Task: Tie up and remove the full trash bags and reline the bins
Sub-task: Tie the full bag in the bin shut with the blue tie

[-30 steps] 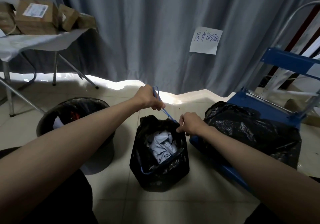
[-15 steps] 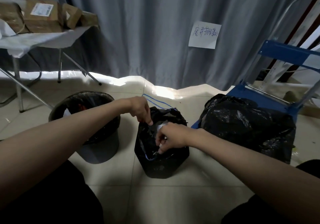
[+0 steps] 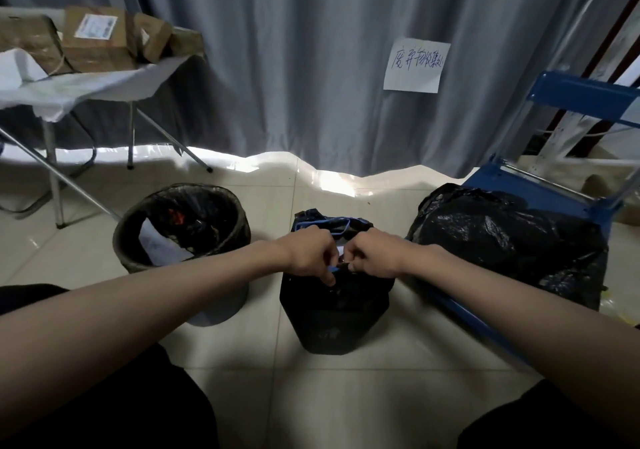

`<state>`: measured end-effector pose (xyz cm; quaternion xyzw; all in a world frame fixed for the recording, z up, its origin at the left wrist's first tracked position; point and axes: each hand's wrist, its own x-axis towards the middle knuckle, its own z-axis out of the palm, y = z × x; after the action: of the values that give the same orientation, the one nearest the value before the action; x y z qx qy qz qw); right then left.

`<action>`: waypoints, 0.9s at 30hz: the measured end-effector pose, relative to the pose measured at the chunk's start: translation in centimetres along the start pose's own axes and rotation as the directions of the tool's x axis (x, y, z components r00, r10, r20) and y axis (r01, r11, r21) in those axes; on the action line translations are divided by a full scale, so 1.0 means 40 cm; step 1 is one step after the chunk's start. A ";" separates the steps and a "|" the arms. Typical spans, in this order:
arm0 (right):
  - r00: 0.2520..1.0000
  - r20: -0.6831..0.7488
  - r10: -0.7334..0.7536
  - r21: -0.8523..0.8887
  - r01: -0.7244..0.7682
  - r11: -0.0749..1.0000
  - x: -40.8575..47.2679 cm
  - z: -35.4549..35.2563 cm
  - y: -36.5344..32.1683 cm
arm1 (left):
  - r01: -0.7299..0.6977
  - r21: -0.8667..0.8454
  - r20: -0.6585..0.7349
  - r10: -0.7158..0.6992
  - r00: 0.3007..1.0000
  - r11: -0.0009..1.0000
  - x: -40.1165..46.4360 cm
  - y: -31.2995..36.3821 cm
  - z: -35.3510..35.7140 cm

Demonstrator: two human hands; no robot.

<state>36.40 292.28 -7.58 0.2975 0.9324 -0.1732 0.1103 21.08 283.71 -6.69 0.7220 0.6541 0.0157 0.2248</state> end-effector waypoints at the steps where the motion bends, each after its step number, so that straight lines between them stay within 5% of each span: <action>1: 1.000 0.004 -0.001 0.008 0.001 1.000 -0.002 0.001 0.000 | 0.001 -0.010 -0.026 -0.002 1.000 1.000 0.001 0.003 -0.001; 12: 0.999 0.043 -0.007 0.185 -0.001 0.983 -0.032 -0.023 -0.002 | -0.012 -0.281 -0.196 -0.045 0.980 0.960 -0.002 0.005 -0.078; 17: 0.998 0.061 0.033 0.088 -0.038 0.995 -0.026 0.012 0.008 | -0.036 -0.465 -0.292 -0.115 0.950 0.884 -0.011 0.003 -0.113; 22: 0.992 0.109 0.069 0.187 -0.089 0.978 -0.025 0.051 0.019 | -0.124 -0.633 -0.406 -0.192 0.893 0.764 -0.023 0.019 -0.148; 25: 0.995 -0.093 0.039 0.235 -0.016 0.972 -0.013 0.015 0.011 | -0.146 -0.675 -0.428 -0.223 0.876 0.723 -0.025 0.023 -0.163; 27: 0.974 -0.223 0.034 0.459 0.075 0.885 -0.012 -0.015 -0.014 | -0.158 -0.697 -0.430 -0.231 0.873 0.700 -0.026 0.023 -0.166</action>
<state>36.37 291.84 -6.72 0.3229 0.8734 -0.3575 -0.0721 19.68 284.69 -0.12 0.5361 0.6455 0.4440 0.3145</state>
